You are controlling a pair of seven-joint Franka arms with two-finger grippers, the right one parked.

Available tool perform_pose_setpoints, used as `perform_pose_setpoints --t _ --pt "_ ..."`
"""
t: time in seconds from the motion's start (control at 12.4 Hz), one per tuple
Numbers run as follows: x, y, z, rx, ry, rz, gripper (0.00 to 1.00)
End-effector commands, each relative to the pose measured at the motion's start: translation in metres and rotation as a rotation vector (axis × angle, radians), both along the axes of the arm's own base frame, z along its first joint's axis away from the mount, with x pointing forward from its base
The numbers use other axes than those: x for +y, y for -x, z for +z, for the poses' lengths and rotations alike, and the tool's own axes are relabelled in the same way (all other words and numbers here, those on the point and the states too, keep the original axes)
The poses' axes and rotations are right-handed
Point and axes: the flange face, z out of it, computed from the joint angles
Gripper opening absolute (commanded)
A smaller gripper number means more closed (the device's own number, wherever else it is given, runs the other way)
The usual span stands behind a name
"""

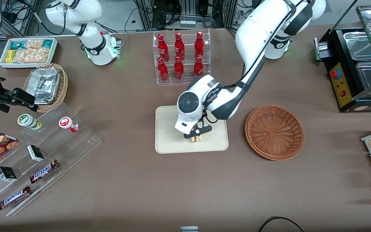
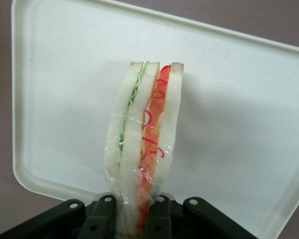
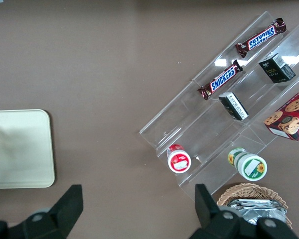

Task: Place sandwich from basket to tray
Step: 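Lower the sandwich onto the tray and open the left gripper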

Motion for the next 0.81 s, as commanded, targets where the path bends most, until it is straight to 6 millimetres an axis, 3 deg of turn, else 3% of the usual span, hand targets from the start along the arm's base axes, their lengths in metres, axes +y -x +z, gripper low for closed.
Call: perform_pose_setpoints --t 0.0,0.4,0.56,0.65,0.73 --pt "-0.02 0.002 -0.008 -0.048 -0.043 0.027 0.03" --pt "-0.026 0.004 -0.021 -0.043 -0.045 0.024 0.04" --pt "-0.026 0.005 -0.029 -0.037 -0.049 0.024 0.1" --pt "-0.027 0.005 -0.029 -0.036 -0.046 0.024 0.17" --pt "-0.027 0.005 -0.029 -0.039 -0.041 0.027 0.45"
